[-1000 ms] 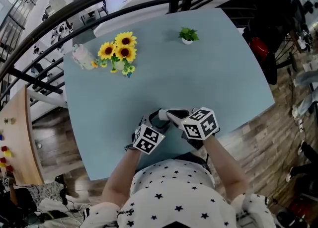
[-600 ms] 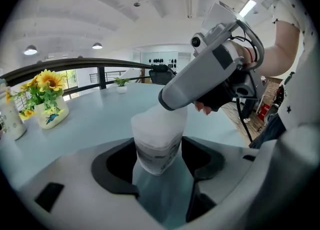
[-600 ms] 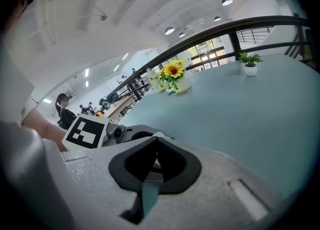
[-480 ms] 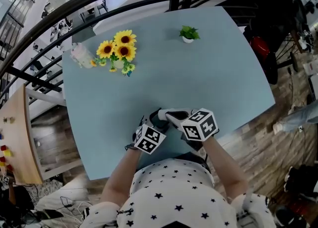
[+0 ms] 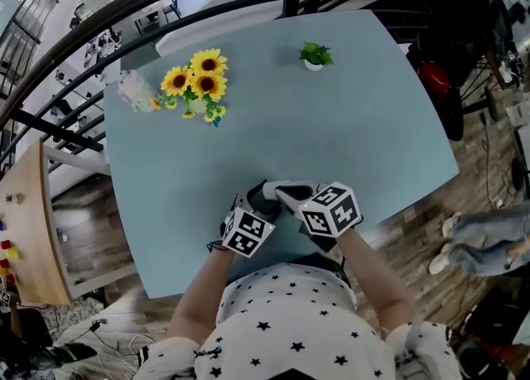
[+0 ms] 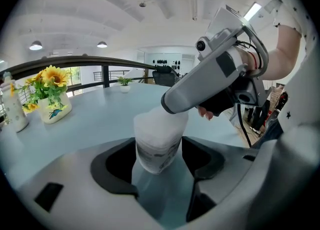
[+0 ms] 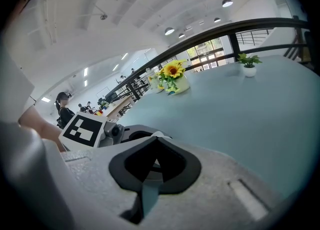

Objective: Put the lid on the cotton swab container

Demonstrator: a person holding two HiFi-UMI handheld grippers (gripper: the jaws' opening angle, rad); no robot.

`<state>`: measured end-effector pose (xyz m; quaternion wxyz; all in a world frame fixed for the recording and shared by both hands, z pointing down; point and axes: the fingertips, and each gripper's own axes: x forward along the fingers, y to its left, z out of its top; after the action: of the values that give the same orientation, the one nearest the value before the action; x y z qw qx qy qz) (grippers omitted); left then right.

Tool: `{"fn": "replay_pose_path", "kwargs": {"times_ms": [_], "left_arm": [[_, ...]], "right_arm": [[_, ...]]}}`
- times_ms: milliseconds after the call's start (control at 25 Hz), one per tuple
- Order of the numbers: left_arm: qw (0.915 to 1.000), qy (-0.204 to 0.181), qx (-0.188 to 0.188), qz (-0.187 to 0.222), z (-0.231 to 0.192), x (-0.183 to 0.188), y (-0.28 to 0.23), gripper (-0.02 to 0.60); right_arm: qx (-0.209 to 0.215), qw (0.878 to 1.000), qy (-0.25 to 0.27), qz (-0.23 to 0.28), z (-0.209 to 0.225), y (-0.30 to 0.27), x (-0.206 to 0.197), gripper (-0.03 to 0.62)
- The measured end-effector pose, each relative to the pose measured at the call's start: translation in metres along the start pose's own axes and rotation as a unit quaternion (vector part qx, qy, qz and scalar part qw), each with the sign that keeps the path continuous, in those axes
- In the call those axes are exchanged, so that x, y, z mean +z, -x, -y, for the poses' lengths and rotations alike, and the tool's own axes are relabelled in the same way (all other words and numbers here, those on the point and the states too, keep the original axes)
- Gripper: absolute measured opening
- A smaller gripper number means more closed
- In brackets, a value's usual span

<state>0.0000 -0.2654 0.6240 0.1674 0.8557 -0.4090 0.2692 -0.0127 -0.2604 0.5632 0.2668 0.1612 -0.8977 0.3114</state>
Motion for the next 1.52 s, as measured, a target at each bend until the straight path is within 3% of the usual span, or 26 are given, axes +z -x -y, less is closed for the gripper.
{"fn": "replay_pose_path", "kwargs": {"times_ms": [560,800,1040,1280,1520], "left_arm": [[0.999,0.034,0.028,0.008,0.001,-0.006,0.038,0.267],[0.9951,0.059,0.064,0.047,-0.005,-0.004,0.077,0.136],[0.9885,0.086,0.095,0.08,-0.004,-0.01,0.125,0.031],[0.9858,0.099,0.088,0.103,0.018,-0.019,0.174,0.008],[0.9866,0.093,0.076,0.11,0.048,-0.042,0.218,0.003]], "right_arm": [[-0.05,0.998,-0.013,0.023,0.0,0.001,0.0,0.006],[-0.099,0.99,-0.044,0.091,-0.006,0.02,0.0,0.006],[-0.135,0.978,-0.044,0.152,-0.038,0.046,-0.009,0.006],[-0.179,0.965,-0.016,0.19,-0.088,0.064,-0.035,0.006],[-0.193,0.958,-0.012,0.21,-0.141,0.073,-0.071,0.006]]}}
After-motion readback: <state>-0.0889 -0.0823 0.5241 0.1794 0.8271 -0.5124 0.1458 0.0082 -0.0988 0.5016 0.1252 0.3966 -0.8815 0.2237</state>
